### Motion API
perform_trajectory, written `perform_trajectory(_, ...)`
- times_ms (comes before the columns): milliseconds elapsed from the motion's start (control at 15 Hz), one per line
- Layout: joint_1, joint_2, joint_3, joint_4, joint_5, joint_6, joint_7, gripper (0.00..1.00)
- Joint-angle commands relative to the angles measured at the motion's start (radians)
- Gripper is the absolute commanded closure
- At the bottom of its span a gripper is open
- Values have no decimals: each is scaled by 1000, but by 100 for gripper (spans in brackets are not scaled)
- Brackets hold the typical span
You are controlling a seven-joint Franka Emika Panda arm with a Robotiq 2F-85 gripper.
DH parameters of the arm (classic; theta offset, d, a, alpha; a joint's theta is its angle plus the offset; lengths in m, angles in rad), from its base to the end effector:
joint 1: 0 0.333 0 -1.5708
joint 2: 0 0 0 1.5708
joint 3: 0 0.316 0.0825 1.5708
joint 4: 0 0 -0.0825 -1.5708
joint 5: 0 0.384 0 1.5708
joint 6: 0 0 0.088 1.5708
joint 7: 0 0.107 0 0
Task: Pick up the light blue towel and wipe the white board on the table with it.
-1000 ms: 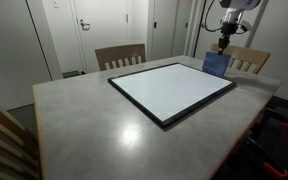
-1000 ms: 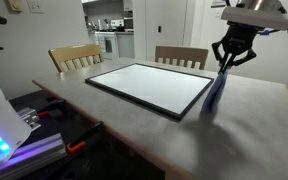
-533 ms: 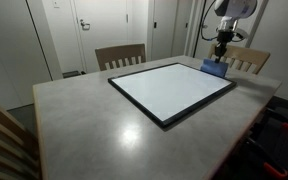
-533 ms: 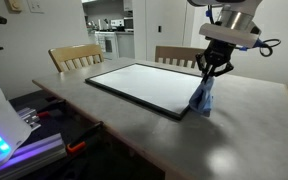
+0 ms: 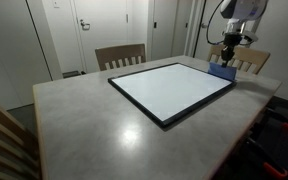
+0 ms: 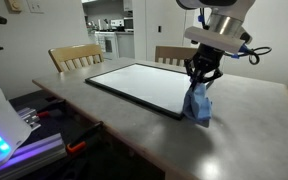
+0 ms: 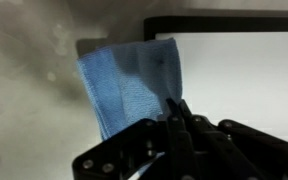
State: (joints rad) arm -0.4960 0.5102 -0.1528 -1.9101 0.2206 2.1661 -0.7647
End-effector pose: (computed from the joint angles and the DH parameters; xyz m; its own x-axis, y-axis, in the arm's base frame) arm 0.4859 -0.3544 0.2122 0.9918 -0.0060 -0.1273 -0.0345 -0.9743 -0.2224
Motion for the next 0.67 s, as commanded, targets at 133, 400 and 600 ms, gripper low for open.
perform_trajectory(133, 0, -107, 38, -207, 65, 165, -90, 99)
perform_trajectory(400, -9, -117, 89, -287, 173, 314, -195, 99)
perform_trajectory(600, -14, -134, 117, -332, 266, 310, -242, 99)
